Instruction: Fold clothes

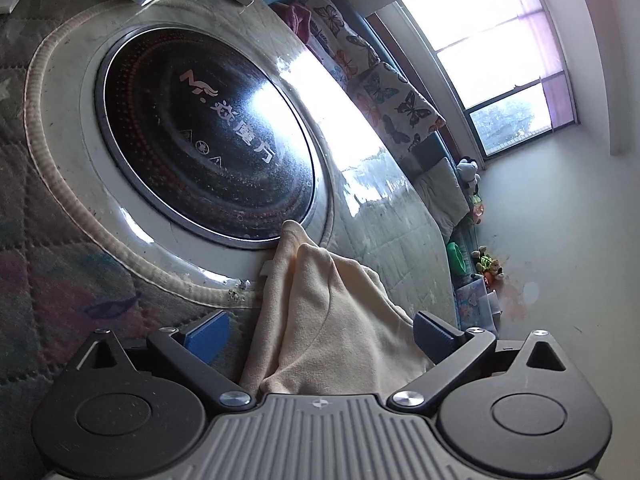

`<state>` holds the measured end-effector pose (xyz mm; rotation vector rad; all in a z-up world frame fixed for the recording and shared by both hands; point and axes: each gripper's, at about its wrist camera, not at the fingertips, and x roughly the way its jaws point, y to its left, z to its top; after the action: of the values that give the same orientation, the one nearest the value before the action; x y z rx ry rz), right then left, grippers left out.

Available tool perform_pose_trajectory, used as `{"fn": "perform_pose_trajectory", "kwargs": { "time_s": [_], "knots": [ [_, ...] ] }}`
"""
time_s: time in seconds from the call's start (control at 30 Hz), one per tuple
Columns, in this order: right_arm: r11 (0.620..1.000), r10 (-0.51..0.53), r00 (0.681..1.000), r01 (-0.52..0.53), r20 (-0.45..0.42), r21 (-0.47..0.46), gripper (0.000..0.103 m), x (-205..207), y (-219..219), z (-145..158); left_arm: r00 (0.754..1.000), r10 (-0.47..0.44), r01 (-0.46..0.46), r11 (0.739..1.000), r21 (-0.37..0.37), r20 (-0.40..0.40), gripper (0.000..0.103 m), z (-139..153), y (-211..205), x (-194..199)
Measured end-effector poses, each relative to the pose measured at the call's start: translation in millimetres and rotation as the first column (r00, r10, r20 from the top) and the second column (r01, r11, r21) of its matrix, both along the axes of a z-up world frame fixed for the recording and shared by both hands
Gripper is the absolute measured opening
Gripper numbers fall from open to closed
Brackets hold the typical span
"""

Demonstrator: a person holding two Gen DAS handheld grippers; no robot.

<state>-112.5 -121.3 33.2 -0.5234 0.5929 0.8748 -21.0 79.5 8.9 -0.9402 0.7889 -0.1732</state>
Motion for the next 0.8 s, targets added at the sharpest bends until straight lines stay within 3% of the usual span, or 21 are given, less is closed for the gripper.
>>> {"fn": "perform_pose_trajectory", "kwargs": {
  "time_s": [0.17, 0.37, 0.43, 0.53, 0.73, 0.8],
  "knots": [
    [0.994, -0.031, 0.999, 0.035, -0.045, 0.101, 0.004, 5.7, -14.1, 15.5, 1.000, -0.008, 0.008, 1.000, -0.016, -0.008, 0.101, -1.2, -2.1, 0.0],
    [0.976, -0.050, 0.997, 0.061, -0.061, 0.209, 0.000, 11.9, -32.7, 44.9, 0.999, -0.030, 0.028, 0.995, -0.096, -0.019, 0.099, -7.5, -11.2, 5.7],
    [0.974, -0.048, 0.997, 0.060, -0.056, 0.221, 0.000, 10.9, -36.3, 49.6, 0.999, -0.029, 0.026, 0.992, -0.121, -0.023, 0.099, -10.1, -12.9, 7.6],
    [0.985, -0.065, 0.997, 0.069, -0.031, 0.159, 0.000, 8.5, -36.2, 45.9, 0.999, -0.012, 0.008, 0.992, -0.128, -0.030, 0.099, -9.8, -9.2, 6.4],
    [0.996, -0.019, 0.998, 0.024, -0.055, 0.092, 0.012, 3.1, -26.2, 30.4, 0.999, 0.021, -0.024, 0.996, -0.085, -0.037, 0.099, -2.4, 4.2, -2.4],
    [0.997, 0.007, 0.998, -0.002, -0.064, 0.071, 0.030, 4.5, -16.9, 22.9, 0.999, 0.036, -0.038, 0.996, -0.075, -0.039, 0.099, -1.4, 8.4, -4.4]
  ]
}}
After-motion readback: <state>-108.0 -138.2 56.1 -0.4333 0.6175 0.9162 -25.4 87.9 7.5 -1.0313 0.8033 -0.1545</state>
